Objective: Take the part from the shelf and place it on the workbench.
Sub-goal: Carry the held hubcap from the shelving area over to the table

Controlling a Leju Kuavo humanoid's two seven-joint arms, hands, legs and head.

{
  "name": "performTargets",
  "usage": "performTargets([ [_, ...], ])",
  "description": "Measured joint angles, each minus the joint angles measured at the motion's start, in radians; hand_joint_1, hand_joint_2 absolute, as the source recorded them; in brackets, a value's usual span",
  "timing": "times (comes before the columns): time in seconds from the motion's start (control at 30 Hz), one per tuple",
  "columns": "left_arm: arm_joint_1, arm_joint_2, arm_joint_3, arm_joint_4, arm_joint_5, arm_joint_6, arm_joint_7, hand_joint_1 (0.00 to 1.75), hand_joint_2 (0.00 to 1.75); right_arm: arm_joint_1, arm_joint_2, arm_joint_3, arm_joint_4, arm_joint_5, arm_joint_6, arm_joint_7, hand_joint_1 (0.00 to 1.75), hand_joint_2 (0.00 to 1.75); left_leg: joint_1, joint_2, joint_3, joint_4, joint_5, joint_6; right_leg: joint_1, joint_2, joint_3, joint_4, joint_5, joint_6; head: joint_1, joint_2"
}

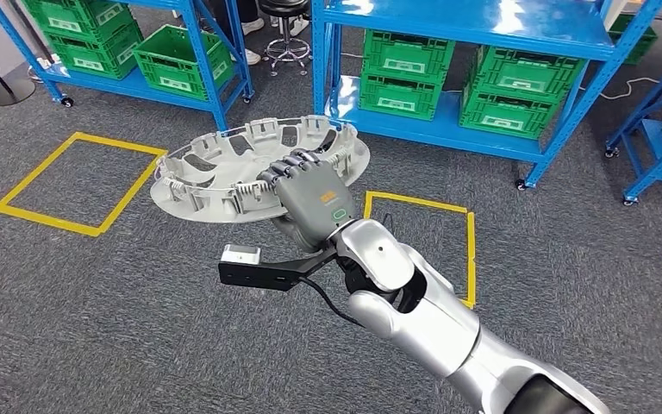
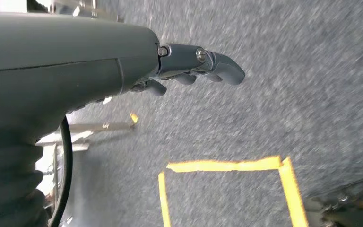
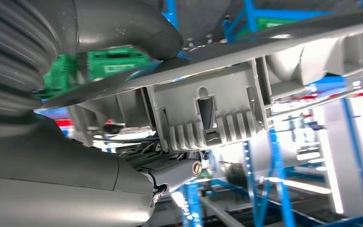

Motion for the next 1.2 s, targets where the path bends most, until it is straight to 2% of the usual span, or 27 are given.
performTargets([
  [0.07, -0.001, 0.0, 0.0, 0.0, -0.001, 0.0, -0.003, 0.0, 1.75, 0.006, -0.009, 0.0, -0.001, -0.001, -0.004, -0.004, 1.75, 1.75, -0.001, -0.02, -0.006, -0.001, 0.006, 0.011, 0.002, 0.05, -0.053, 0.117, -0.066, -0.001, 0.001, 0.0],
  [0.1, -0.002, 0.0, 0.0, 0.0, -0.001, 0.0, -0.005, 0.0, 1.75, 0.009, -0.014, 0.0, -0.001, -0.001, -0.006, -0.006, 1.75, 1.75, -0.003, -0.032, -0.009, 0.0, 0.008, 0.015, 0.005, 0.062, -0.084, 0.182, -0.093, -0.004, 0.002, 0.0],
  [0.13, -0.002, 0.0, 0.0, 0.0, -0.001, 0.0, -0.006, 0.0, 1.75, 0.012, -0.019, 0.0, -0.001, -0.001, -0.007, -0.008, 1.75, 1.75, -0.006, -0.046, -0.012, 0.0, 0.01, 0.017, 0.008, 0.069, -0.105, 0.227, -0.105, -0.007, 0.002, 0.0],
  [0.17, -0.001, 0.0, 0.0, 0.0, -0.001, 0.0, -0.008, 0.0, 1.75, 0.013, -0.022, 0.0, -0.001, -0.003, -0.008, -0.011, 1.75, 1.75, -0.008, -0.059, -0.013, 0.001, 0.011, 0.018, 0.01, 0.073, -0.108, 0.236, -0.097, -0.012, 0.003, 0.0],
  [0.2, 0.0, 0.0, 0.0, 0.0, -0.001, 0.0, -0.008, 0.0, 1.75, 0.014, -0.023, 0.001, -0.001, -0.004, -0.008, -0.013, 1.75, 1.75, -0.01, -0.073, -0.014, 0.002, 0.012, 0.018, 0.012, 0.077, -0.092, 0.204, -0.072, -0.017, 0.003, 0.0],
  [0.23, 0.0, 0.0, 0.0, 0.0, -0.001, 0.0, -0.009, 0.0, 1.75, 0.013, -0.023, 0.001, -0.001, -0.006, -0.008, -0.015, 1.75, 1.75, -0.01, -0.087, -0.014, 0.004, 0.013, 0.017, 0.013, 0.088, -0.059, 0.141, -0.037, -0.024, 0.003, 0.0],
  [0.3, -0.001, 0.0, 0.0, 0.0, 0.0, 0.0, -0.01, 0.0, 1.75, 0.007, -0.023, 0.002, -0.001, -0.01, -0.008, -0.018, 1.75, 1.75, -0.012, -0.112, -0.02, 0.01, 0.015, 0.012, 0.014, 0.127, 0.002, 0.018, 0.005, -0.033, 0.002, 0.0],
  [0.37, -0.002, -0.001, 0.0, 0.0, 0.001, 0.0, -0.011, 0.0, 1.75, -0.003, -0.023, 0.005, 0.0, -0.012, -0.008, -0.018, 1.75, 1.75, -0.011, -0.132, -0.029, 0.011, 0.019, 0.0, 0.015, 0.144, 0.019, -0.024, 0.01, -0.035, 0.002, 0.0],
  [0.43, 0.002, 0.0, 0.0, 0.0, 0.002, 0.0, -0.011, 0.0, 1.75, -0.013, -0.021, 0.008, 0.0, -0.014, -0.007, -0.018, 1.75, 1.75, -0.008, -0.145, -0.035, 0.008, 0.024, -0.013, 0.014, 0.122, 0.019, -0.032, 0.016, -0.041, 0.003, 0.0],
  [0.47, 0.004, 0.001, 0.0, 0.001, 0.002, 0.0, -0.011, 0.0, 1.75, -0.016, -0.018, 0.009, 0.0, -0.015, -0.007, -0.018, 1.75, 1.75, -0.009, -0.132, -0.041, 0.014, 0.021, -0.018, 0.012, 0.111, 0.022, -0.036, 0.019, -0.048, 0.001, 0.0],
  [0.5, 0.004, 0.002, 0.0, 0.001, 0.002, 0.0, -0.011, 0.0, 1.75, -0.018, -0.016, 0.01, 0.0, -0.017, -0.007, -0.018, 1.75, 1.75, -0.011, -0.109, -0.053, 0.036, 0.006, -0.024, 0.009, 0.098, 0.024, -0.041, 0.022, -0.054, -0.002, 0.0],
  [0.57, 0.002, 0.003, 0.0, 0.001, 0.002, 0.001, -0.011, 0.0, 1.75, -0.02, -0.013, 0.011, 0.0, -0.019, -0.006, -0.017, 1.75, 1.75, -0.011, -0.052, -0.1, 0.134, -0.048, -0.034, 0.008, 0.072, 0.026, -0.045, 0.023, -0.061, -0.007, 0.0],
  [0.6, 0.0, 0.003, 0.0, 0.001, 0.002, 0.001, -0.01, 0.0, 1.75, -0.02, -0.013, 0.011, 0.0, -0.019, -0.006, -0.017, 1.75, 1.75, -0.009, -0.037, -0.131, 0.199, -0.077, -0.039, 0.009, 0.058, 0.026, -0.044, 0.022, -0.063, -0.008, 0.0],
  [0.63, -0.001, 0.003, 0.0, 0.001, 0.002, 0.001, -0.009, 0.0, 1.75, -0.02, -0.013, 0.011, 0.0, -0.019, -0.006, -0.015, 1.75, 1.75, -0.005, -0.03, -0.153, 0.248, -0.093, -0.044, 0.009, 0.043, 0.026, -0.044, 0.021, -0.064, -0.008, 0.0],
  [0.67, -0.001, 0.003, 0.0, 0.001, 0.002, 0.0, -0.007, 0.0, 1.75, -0.019, -0.013, 0.011, 0.001, -0.018, -0.005, -0.014, 1.75, 1.75, -0.002, -0.026, -0.16, 0.267, -0.093, -0.048, 0.009, 0.029, 0.026, -0.044, 0.021, -0.063, -0.008, 0.0],
  [0.7, -0.001, 0.003, 0.0, 0.001, 0.002, 0.0, -0.005, 0.0, 1.75, -0.019, -0.012, 0.012, 0.001, -0.017, -0.005, -0.012, 1.75, 1.75, 0.002, -0.02, -0.146, 0.248, -0.075, -0.051, 0.008, 0.016, 0.027, -0.044, 0.019, -0.062, -0.008, 0.0],
  [0.73, -0.002, 0.003, 0.0, 0.001, 0.002, 0.0, -0.003, 0.0, 1.75, -0.019, -0.01, 0.012, 0.001, -0.017, -0.005, -0.011, 1.75, 1.75, 0.005, -0.009, -0.114, 0.193, -0.045, -0.054, 0.007, 0.004, 0.029, -0.043, 0.018, -0.059, -0.008, 0.0],
  [0.77, -0.003, 0.003, 0.0, 0.001, 0.001, 0.0, -0.001, 0.0, 1.75, -0.019, -0.009, 0.012, 0.001, -0.016, -0.004, -0.01, 1.75, 1.75, 0.005, 0.014, -0.076, 0.122, -0.019, -0.055, 0.007, -0.007, 0.031, -0.042, 0.015, -0.054, -0.008, 0.0],
  [0.83, -0.006, 0.002, 0.0, 0.0, -0.002, 0.0, 0.001, 0.0, 1.75, -0.021, -0.006, 0.012, 0.0, -0.015, -0.003, -0.007, 1.75, 1.75, 0.001, 0.044, -0.022, 0.022, 0.01, -0.045, 0.011, -0.026, 0.033, -0.038, 0.01, -0.042, -0.007, 0.0],
  [0.87, -0.008, 0.002, 0.0, 0.0, -0.003, 0.0, 0.002, 0.0, 1.75, -0.023, -0.005, 0.012, 0.0, -0.015, -0.003, -0.006, 1.75, 1.75, -0.002, 0.047, -0.016, 0.006, 0.01, -0.035, 0.014, -0.035, 0.034, -0.038, 0.009, -0.035, -0.007, 0.0],
  [0.93, -0.007, 0.002, 0.0, 0.0, -0.003, 0.0, 0.004, 0.0, 1.75, -0.025, -0.004, 0.012, 0.0, -0.014, -0.002, -0.005, 1.75, 1.75, -0.005, 0.023, -0.019, 0.005, 0.013, -0.016, 0.014, -0.05, 0.038, -0.041, 0.008, -0.023, -0.005, 0.0],
  [0.97, -0.006, 0.002, 0.0, 0.0, -0.003, 0.0, 0.006, 0.0, 1.75, -0.026, -0.002, 0.012, 0.0, -0.013, -0.002, -0.004, 1.75, 1.75, -0.005, 0.012, -0.019, 0.004, 0.015, -0.01, 0.011, -0.039, 0.038, -0.036, 0.002, -0.017, -0.004, 0.0],
  [1.03, -0.006, 0.002, 0.0, 0.0, -0.003, 0.0, 0.007, 0.0, 1.75, -0.028, -0.001, 0.012, 0.0, -0.013, -0.002, -0.003, 1.75, 1.75, -0.001, -0.008, -0.019, 0.0, 0.02, 0.004, 0.006, 0.014, 0.013, 0.024, -0.038, -0.009, -0.001, 0.0],
  [1.07, -0.006, 0.002, 0.0, 0.0, -0.003, 0.0, 0.007, 0.0, 1.75, -0.028, -0.001, 0.012, 0.001, -0.013, -0.002, -0.003, 1.75, 1.75, -0.002, -0.019, -0.021, 0.0, 0.022, 0.008, 0.006, 0.045, -0.014, 0.085, -0.07, -0.009, 0.001, 0.0],
  [1.13, -0.006, 0.001, 0.0, 0.0, -0.003, 0.0, 0.007, 0.0, 1.75, -0.026, -0.002, 0.012, 0.003, -0.012, -0.002, -0.003, 1.75, 1.75, -0.004, -0.044, -0.024, 0.001, 0.023, 0.014, 0.009, 0.069, -0.076, 0.211, -0.119, -0.012, 0.003, 0.0],
  [1.17, -0.005, 0.001, 0.0, 0.0, -0.003, 0.0, 0.007, 0.0, 1.75, -0.025, -0.003, 0.012, 0.005, -0.012, -0.002, -0.003, 1.75, 1.75, -0.006, -0.058, -0.024, 0.001, 0.024, 0.014, 0.011, 0.072, -0.092, 0.239, -0.119, -0.014, 0.004, 0.0],
  [1.2, -0.004, 0.001, 0.0, 0.0, -0.002, 0.0, 0.007, 0.0, 1.75, -0.024, -0.003, 0.012, 0.006, -0.011, -0.002, -0.003, 1.75, 1.75, -0.007, -0.072, -0.025, 0.002, 0.025, 0.014, 0.013, 0.075, -0.09, 0.229, -0.101, -0.018, 0.004, 0.0],
])
